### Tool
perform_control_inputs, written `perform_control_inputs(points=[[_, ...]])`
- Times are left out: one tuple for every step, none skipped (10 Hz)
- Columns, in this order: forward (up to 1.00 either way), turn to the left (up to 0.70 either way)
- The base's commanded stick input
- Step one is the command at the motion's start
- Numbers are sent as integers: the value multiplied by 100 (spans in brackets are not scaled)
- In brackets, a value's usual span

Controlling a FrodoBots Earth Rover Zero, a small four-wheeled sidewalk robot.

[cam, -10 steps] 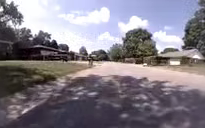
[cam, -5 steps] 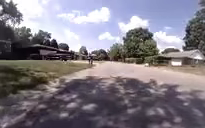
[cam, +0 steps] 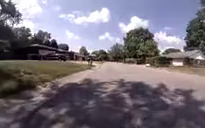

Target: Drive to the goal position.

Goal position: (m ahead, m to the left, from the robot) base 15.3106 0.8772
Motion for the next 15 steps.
perform_control_inputs(points=[[100, 3], [100, 3], [100, 3], [100, 3], [100, 3], [100, 3], [100, 3], [100, 3], [100, 3], [100, 3], [100, 3], [100, 3], [100, 3], [100, 3], [100, 3]])
